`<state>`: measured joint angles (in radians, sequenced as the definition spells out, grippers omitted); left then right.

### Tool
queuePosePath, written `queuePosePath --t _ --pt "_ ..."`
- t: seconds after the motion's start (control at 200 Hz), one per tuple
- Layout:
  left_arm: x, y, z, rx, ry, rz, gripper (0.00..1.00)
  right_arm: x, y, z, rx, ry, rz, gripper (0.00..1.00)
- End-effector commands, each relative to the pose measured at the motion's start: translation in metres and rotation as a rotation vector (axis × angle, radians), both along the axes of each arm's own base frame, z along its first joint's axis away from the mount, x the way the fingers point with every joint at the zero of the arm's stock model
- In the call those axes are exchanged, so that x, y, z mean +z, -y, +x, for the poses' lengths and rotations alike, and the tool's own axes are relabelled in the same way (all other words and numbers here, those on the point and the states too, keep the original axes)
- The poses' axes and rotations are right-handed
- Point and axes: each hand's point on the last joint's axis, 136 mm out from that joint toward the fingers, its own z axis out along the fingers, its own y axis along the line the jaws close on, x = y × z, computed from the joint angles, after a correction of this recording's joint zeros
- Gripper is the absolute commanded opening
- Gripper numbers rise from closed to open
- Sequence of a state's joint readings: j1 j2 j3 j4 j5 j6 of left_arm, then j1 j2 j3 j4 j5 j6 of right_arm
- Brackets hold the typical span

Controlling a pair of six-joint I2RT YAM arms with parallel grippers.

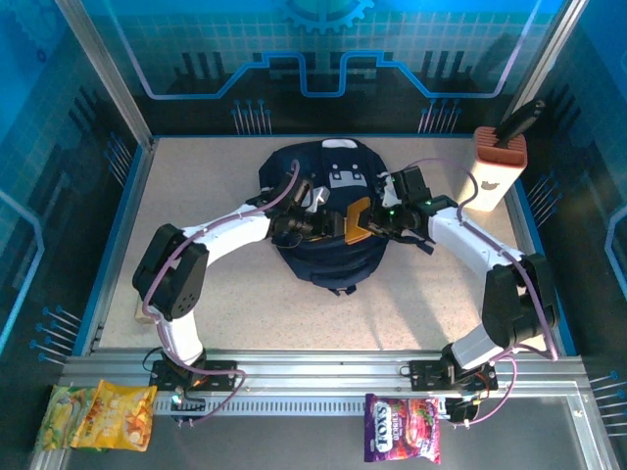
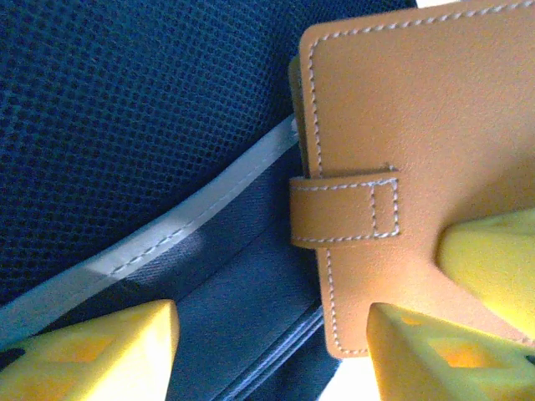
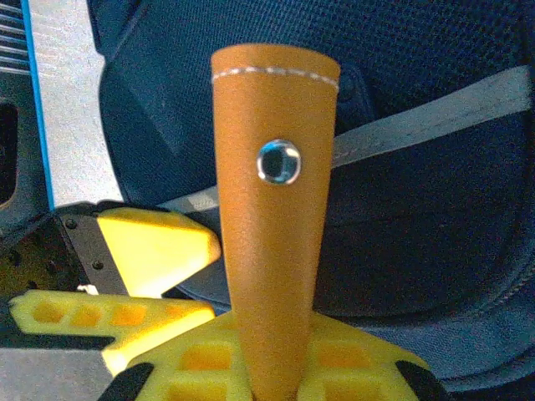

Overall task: Pack the student bag
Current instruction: Pick up the card holder from the middle-right of the table.

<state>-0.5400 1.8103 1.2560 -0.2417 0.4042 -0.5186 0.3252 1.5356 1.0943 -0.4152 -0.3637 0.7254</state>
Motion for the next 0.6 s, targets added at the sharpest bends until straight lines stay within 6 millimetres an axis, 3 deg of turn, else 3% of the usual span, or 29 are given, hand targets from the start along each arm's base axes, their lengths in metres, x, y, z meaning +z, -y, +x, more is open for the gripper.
queuePosePath --t 0.0,0.15,0.33,0.35,0.595 --pt "0.025 -0.01 -0.002 -0.05 0.114 0.077 0.64 0.023 0.009 0.003 -0.015 0.11 0.031 0.04" --pt "0.027 -0.02 -0.005 -0.14 0.22 0.179 0.69 0.045 0.036 -0.002 -0.093 0.223 0.017 0.03" --pt "0.01 -0.026 -0.009 -0.277 0.323 0.434 0.72 0.059 0.08 -0.013 -0.22 0.273 0.01 0.03" --pt "0.008 -0.026 -0.01 -0.291 0.331 0.455 0.72 0.049 0.084 -0.018 -0.231 0.251 0.004 0.03" --pt "-0.003 -0.011 -0.015 -0.428 0.36 0.537 0.71 0.042 0.106 -0.034 -0.268 0.22 -0.019 0.02"
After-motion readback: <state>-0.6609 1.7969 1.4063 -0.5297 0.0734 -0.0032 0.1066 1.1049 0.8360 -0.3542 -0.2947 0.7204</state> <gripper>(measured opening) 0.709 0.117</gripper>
